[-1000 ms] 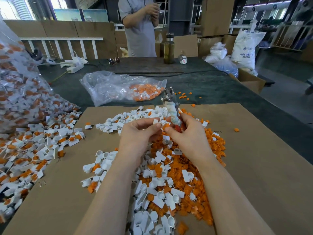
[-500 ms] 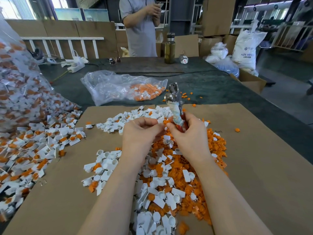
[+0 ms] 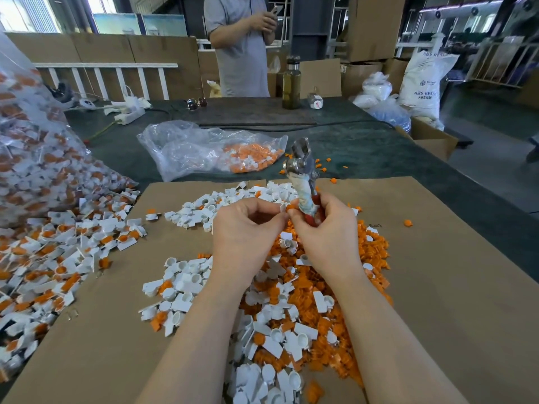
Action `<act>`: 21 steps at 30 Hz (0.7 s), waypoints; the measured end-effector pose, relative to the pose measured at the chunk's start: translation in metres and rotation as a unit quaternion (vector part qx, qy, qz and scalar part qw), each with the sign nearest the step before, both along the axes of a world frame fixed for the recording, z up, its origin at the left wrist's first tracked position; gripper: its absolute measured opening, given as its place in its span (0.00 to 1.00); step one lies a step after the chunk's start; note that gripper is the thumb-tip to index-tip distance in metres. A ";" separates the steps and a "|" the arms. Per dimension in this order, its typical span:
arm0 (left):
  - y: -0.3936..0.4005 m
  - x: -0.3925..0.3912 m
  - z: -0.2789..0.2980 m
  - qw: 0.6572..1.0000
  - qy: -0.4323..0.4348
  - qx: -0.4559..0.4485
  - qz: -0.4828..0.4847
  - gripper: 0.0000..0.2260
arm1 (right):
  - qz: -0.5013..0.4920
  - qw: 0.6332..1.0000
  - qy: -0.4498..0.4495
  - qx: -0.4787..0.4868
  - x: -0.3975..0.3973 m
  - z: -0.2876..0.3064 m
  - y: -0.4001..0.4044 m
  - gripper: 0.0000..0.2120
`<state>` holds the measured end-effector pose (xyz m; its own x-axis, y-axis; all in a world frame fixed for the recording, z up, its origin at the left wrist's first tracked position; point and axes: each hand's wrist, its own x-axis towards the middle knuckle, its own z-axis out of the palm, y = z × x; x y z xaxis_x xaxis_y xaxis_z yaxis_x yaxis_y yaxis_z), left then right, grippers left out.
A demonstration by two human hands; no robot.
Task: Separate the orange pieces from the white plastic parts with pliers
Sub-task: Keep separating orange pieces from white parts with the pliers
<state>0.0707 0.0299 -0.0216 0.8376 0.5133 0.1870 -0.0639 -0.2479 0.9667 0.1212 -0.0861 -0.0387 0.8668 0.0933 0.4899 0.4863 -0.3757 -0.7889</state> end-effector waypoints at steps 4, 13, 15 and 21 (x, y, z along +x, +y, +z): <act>0.000 0.000 -0.002 1.000 -0.002 -0.009 0.015 0.05 | 0.020 1.000 0.008 -0.007 0.001 0.001 0.001 0.07; 0.000 0.002 -0.003 0.999 0.000 -0.023 0.040 0.07 | 0.053 0.998 0.013 -0.011 0.001 0.001 0.000 0.05; -0.001 0.003 -0.003 0.998 0.003 -0.024 0.053 0.08 | 0.062 0.998 0.019 -0.013 0.001 0.001 0.001 0.06; 0.006 0.003 -0.003 0.998 -0.010 -0.037 0.052 0.05 | 0.109 0.992 0.061 -0.022 0.000 0.005 -0.002 0.08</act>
<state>0.0737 0.0363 -0.0250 0.7756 0.6101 0.1620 -0.0613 -0.1827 0.9813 0.1214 -0.0883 -0.0340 0.8765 0.3042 0.3731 0.4611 -0.3082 -0.8321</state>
